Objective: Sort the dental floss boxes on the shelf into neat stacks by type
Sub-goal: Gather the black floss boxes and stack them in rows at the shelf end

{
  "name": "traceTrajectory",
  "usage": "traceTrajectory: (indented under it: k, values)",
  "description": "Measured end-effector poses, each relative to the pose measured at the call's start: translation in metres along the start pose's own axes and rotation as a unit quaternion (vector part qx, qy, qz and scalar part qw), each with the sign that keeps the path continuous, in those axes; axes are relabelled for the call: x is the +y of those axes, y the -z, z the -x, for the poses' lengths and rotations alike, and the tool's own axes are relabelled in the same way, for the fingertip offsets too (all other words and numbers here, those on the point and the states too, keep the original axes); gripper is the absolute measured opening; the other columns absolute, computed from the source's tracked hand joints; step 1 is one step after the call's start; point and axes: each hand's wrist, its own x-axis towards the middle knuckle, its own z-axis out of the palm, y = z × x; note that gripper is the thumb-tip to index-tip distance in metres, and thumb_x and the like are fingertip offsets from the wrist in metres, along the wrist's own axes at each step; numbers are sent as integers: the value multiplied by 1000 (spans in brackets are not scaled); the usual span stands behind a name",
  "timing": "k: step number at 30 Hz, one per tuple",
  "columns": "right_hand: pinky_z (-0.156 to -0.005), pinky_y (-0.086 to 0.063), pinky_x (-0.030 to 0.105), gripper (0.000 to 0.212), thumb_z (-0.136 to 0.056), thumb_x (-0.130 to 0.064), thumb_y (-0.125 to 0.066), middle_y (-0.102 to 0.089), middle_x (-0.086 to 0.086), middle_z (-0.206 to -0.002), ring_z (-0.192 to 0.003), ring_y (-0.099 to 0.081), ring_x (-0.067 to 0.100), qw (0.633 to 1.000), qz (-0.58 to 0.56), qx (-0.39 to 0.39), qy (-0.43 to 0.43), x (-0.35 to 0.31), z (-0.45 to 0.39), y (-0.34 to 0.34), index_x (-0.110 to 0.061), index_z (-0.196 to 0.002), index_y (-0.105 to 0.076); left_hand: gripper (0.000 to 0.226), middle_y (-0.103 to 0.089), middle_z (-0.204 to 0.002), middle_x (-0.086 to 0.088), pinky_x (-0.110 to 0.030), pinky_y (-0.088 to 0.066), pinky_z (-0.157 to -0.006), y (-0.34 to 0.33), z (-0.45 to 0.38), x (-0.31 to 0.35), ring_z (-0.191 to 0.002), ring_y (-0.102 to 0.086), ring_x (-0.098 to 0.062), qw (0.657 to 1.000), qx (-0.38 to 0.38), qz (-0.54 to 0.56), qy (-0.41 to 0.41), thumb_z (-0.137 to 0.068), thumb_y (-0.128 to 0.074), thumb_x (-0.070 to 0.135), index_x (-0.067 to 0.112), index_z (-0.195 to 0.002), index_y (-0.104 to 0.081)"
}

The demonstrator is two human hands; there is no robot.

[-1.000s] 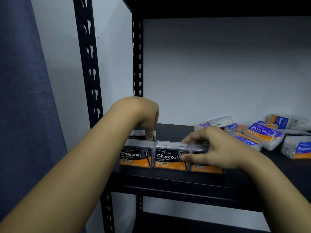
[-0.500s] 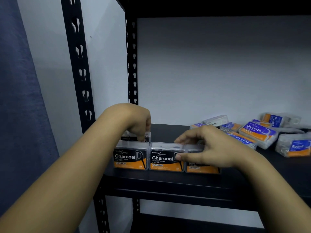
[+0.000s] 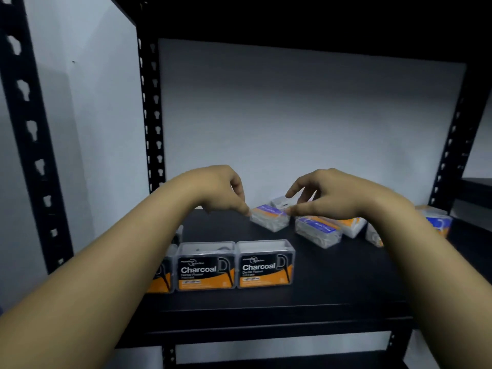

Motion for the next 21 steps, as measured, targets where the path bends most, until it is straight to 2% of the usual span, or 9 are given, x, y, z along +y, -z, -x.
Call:
traceTrajectory:
  k: [4, 7, 11, 14, 16, 18, 21]
  values:
    - [-87, -52, 31, 47, -82, -62, -74, -72, -16, -105, -93, -65, 3, 998, 41, -16, -39, 20, -2, 16, -38, -122, -68, 32, -70, -79, -1, -33, -61, -72, -9, -22, 23, -72, -64, -16, 1000, -15, 9, -4, -77, -83, 42, 17, -94, -74]
    - [-92, -54, 34, 43, -85, -55, -75, -74, -12, -111, -96, -69, 9, 996, 61, -36, -53, 36, -3, 24, -37, -124, -68, 34, -69, -81, -1, -34, -62, -74, -14, -33, 40, -75, -65, -16, 1000, -25, 4, -4, -78, -83, 40, 15, -97, -73]
    - [-88, -53, 31, 38, -89, -39, -76, -74, -13, -111, -97, -71, 11, 994, 73, -62, -58, 60, -5, 30, -35, -125, -67, 38, -71, -84, -1, -36, -64, -76, -21, -47, 60, -74, -65, -16, 999, -32, -26, 6, -75, -84, 44, 16, -97, -73]
    - [-86, -53, 30, 34, -88, -40, -77, -74, -12, -110, -95, -70, 10, 994, 66, -67, -63, 80, -7, 33, -37, -121, -67, 41, -68, -80, 1, -38, -64, -78, -25, -56, 76, -73, -66, -15, 998, -43, -47, 20, -75, -84, 45, 14, -99, -73]
    - [-85, -52, 31, 33, -87, -41, -77, -74, -12, -109, -94, -68, 8, 993, 70, -67, -65, 94, -9, 36, -38, -119, -68, 42, -70, -82, 0, -40, -64, -80, -26, -61, 87, -80, -71, -17, 997, -53, -55, 30, -75, -84, 45, 13, -100, -73]
    - [-89, -52, 33, 34, -86, -43, -77, -74, -11, -109, -99, -66, 12, 993, 77, -68, -65, 107, -9, 39, -38, -119, -69, 43, -72, -89, -2, -41, -64, -81, -28, -65, 101, -88, -74, -19, 995, -63, -63, 37, -75, -83, 45, 12, -101, -72]
    - [-94, -52, 36, 35, -86, -44, -76, -72, -9, -113, -104, -65, 15, 993, 84, -63, -57, 125, -8, 44, -37, -120, -70, 44, -70, -86, 1, -41, -63, -82, -32, -71, 120, -90, -73, -20, 993, -77, -83, 45, -76, -83, 47, 14, -103, -71]
